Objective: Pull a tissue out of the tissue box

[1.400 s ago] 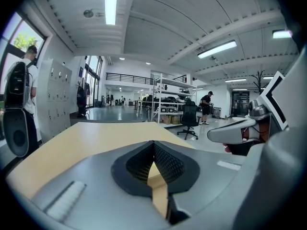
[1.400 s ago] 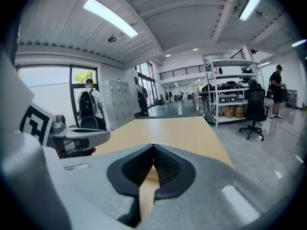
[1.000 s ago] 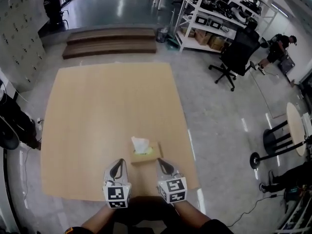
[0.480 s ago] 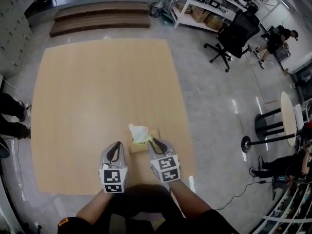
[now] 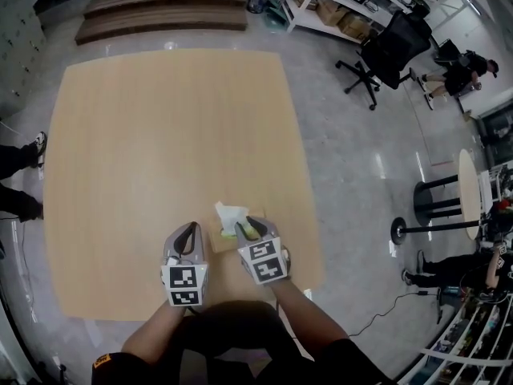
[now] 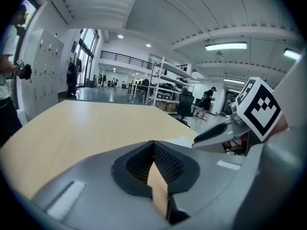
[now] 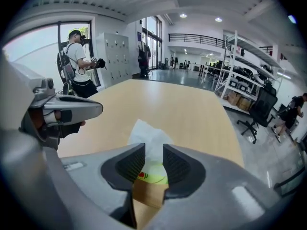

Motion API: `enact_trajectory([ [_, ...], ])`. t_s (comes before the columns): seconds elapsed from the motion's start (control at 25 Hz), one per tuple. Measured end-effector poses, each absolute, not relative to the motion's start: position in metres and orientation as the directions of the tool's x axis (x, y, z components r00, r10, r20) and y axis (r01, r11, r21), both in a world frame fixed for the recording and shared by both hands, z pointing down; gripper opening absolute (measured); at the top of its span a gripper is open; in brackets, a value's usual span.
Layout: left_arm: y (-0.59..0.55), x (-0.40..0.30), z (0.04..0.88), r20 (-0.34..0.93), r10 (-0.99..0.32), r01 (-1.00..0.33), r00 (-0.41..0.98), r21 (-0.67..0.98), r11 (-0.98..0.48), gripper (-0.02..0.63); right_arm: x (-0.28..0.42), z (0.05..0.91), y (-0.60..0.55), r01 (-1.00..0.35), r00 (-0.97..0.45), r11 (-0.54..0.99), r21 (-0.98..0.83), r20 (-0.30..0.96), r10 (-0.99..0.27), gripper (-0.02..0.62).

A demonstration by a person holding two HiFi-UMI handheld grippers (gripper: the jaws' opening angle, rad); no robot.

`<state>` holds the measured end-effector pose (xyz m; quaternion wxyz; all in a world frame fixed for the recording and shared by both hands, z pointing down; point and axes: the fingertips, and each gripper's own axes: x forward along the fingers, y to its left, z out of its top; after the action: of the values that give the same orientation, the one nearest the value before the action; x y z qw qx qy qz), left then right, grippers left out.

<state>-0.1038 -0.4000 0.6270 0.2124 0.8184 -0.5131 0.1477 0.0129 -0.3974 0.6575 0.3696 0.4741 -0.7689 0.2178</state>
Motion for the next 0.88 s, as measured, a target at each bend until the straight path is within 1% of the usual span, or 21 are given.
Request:
enact_trajectory([
  [0.16, -0.405, -0.102, 0.634, 0.459, -0.771, -0.897, 0.442, 0.204, -0.392, 0.018, 0.009, 0.676, -0.399, -0.875, -0.254, 0.483, 0.043, 0.807, -0.533, 0.102],
  [0.32, -0.403, -0.1, 0.636, 0.455, -0.771, -0.895, 0.445, 0.208, -0.394, 0.018, 0.011, 0.679, -0.4, -0.875, -0.224, 0.479, 0.074, 0.815, -0.534, 0.094],
  [0.36, -0.401, -0.1, 0.634, 0.455, -0.772, -0.896, 0.443, 0.208, -0.392, 0.018, 0.013, 0.678, -0.399, -0.876, -0.219, 0.476, 0.08, 0.814, -0.538, 0.078],
  [0.44, -0.395, -0.098, 0.63, 0.453, -0.774, -0.896, 0.443, 0.208, -0.392, 0.018, 0.017, 0.675, -0.395, -0.876, -0.212, 0.474, 0.088, 0.812, -0.543, 0.014],
  [0.56, -0.39, -0.094, 0.623, 0.444, -0.776, -0.894, 0.448, 0.203, -0.399, 0.018, 0.018, 0.673, -0.392, -0.879, -0.222, 0.471, 0.076, 0.809, -0.544, 0.002],
  [0.72, -0.385, -0.088, 0.615, 0.424, -0.785, -0.892, 0.451, 0.185, -0.413, 0.018, 0.019, 0.659, -0.392, -0.89, -0.241, 0.451, 0.064, 0.774, -0.586, 0.0],
  [0.88, -0.378, -0.082, 0.609, 0.404, -0.794, -0.89, 0.454, 0.172, -0.422, 0.018, 0.022, 0.632, -0.391, -0.913, -0.261, 0.407, 0.043, 0.704, -0.661, -0.002],
])
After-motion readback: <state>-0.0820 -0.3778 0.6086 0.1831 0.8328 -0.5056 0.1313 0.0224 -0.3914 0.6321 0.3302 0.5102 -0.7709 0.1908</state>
